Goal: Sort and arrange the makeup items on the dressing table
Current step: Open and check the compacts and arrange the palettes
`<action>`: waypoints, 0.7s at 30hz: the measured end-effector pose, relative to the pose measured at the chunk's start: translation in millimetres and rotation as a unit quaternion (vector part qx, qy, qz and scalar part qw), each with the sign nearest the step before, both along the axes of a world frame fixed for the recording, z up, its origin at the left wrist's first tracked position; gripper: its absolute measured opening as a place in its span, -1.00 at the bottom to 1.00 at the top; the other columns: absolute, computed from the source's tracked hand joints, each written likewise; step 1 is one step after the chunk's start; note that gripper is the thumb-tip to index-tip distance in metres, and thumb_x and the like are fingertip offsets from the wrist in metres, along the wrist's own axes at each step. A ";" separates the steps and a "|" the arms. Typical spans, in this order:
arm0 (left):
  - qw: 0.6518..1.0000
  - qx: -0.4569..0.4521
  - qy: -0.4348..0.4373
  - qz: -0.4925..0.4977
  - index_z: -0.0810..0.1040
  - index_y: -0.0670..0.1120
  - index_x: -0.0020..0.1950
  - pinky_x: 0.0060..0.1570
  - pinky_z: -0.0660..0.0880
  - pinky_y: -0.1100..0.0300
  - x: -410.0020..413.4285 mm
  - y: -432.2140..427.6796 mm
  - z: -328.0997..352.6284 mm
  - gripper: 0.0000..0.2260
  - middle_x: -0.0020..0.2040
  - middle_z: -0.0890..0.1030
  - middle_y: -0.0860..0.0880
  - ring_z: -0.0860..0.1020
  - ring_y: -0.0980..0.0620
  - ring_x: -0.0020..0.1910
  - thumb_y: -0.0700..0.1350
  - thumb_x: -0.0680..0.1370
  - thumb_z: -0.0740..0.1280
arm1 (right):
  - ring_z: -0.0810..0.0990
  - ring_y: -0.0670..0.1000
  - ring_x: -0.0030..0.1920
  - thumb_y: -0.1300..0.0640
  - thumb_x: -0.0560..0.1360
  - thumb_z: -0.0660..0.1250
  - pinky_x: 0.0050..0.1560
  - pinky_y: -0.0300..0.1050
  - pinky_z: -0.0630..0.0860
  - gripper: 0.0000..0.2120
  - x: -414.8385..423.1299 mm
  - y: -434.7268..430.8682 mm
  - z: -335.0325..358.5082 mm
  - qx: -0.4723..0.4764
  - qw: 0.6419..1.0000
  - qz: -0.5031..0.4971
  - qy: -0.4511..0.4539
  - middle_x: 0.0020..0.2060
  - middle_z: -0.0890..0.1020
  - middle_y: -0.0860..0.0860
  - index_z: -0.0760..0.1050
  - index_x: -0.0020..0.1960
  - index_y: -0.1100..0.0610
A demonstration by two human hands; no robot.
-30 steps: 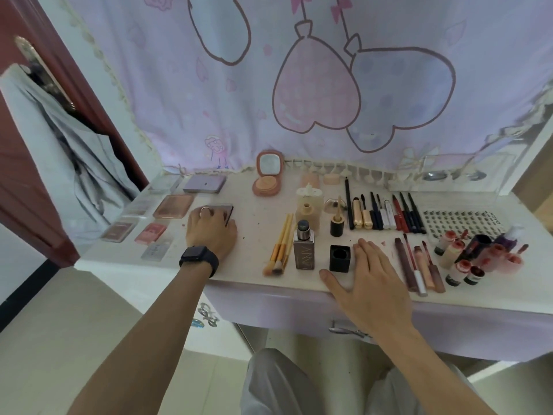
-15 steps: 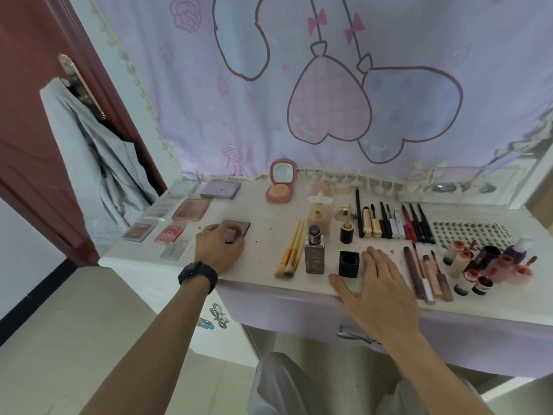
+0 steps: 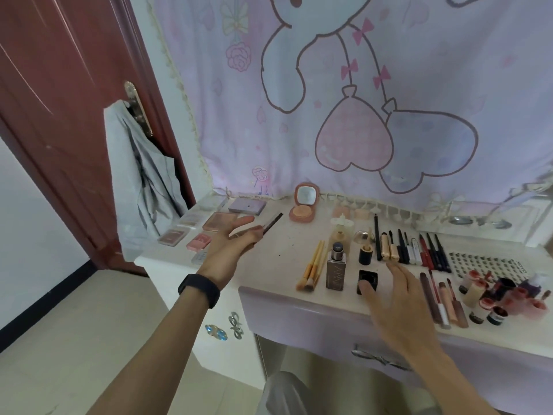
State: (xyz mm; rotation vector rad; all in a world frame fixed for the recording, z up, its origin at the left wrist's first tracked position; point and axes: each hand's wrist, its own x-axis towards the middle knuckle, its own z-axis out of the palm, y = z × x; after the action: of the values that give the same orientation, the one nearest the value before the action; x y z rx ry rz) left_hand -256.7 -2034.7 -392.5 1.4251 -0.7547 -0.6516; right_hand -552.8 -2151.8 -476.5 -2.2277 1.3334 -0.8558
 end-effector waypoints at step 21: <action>0.986 -0.067 -0.129 -0.082 0.63 0.13 0.22 0.17 0.55 0.23 -119.1 -19.2 37.1 -0.64 0.06 0.71 0.13 0.63 0.18 0.13 0.04 0.44 0.53 | 0.61 -0.05 -0.35 0.13 0.51 0.46 -0.30 -0.25 0.61 -0.72 15.1 6.1 118.6 0.470 0.769 0.149 -0.407 -0.07 0.72 0.24 0.63 0.13 0.29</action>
State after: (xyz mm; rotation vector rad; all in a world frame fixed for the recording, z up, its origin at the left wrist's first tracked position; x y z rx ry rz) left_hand -375.8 -2054.0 -355.4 1.3475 -1.1083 -0.5362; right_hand -537.7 -2145.7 -357.9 -1.0076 0.6729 -0.6624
